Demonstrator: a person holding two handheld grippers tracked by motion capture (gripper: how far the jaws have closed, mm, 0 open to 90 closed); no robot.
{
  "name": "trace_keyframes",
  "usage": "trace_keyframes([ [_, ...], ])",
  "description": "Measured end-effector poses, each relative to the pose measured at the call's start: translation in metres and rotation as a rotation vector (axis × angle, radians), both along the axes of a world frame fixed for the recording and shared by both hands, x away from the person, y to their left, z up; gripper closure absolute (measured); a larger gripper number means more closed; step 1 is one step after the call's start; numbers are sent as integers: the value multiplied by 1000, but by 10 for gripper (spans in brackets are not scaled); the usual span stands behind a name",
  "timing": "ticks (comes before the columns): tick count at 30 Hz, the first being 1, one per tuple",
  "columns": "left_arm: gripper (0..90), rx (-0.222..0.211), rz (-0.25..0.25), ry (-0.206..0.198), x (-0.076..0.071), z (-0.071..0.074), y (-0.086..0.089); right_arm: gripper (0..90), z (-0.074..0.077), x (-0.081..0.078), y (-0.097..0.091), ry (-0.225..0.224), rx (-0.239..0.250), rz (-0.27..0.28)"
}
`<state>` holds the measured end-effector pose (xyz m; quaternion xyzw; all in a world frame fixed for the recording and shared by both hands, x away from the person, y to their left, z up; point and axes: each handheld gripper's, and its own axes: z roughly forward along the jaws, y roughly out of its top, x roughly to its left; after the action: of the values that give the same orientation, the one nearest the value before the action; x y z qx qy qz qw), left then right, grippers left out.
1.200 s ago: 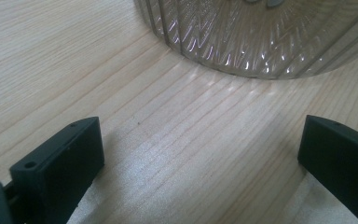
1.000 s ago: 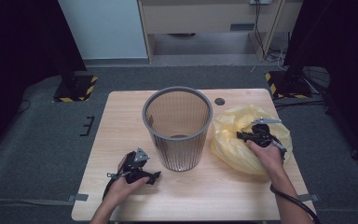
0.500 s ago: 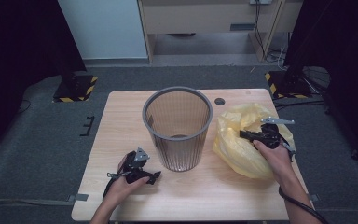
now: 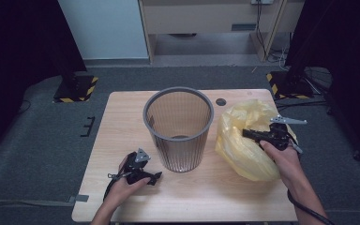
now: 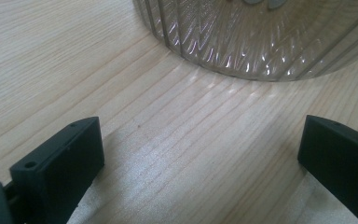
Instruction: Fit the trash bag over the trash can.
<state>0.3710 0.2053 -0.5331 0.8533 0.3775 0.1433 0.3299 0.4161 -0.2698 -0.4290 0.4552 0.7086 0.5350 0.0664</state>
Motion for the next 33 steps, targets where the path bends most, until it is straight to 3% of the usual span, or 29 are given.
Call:
trace_keyframes([
  [6, 0, 1, 1, 1, 0, 0, 0, 863, 11, -10, -1, -11, 12, 23],
  [15, 0, -5, 7, -5, -1, -1, 0, 863, 42, -23, 0, -50, 57, 36],
  [33, 0, -5, 6, -4, -1, 0, 0, 863, 85, -37, 19, -113, 50, 89],
])
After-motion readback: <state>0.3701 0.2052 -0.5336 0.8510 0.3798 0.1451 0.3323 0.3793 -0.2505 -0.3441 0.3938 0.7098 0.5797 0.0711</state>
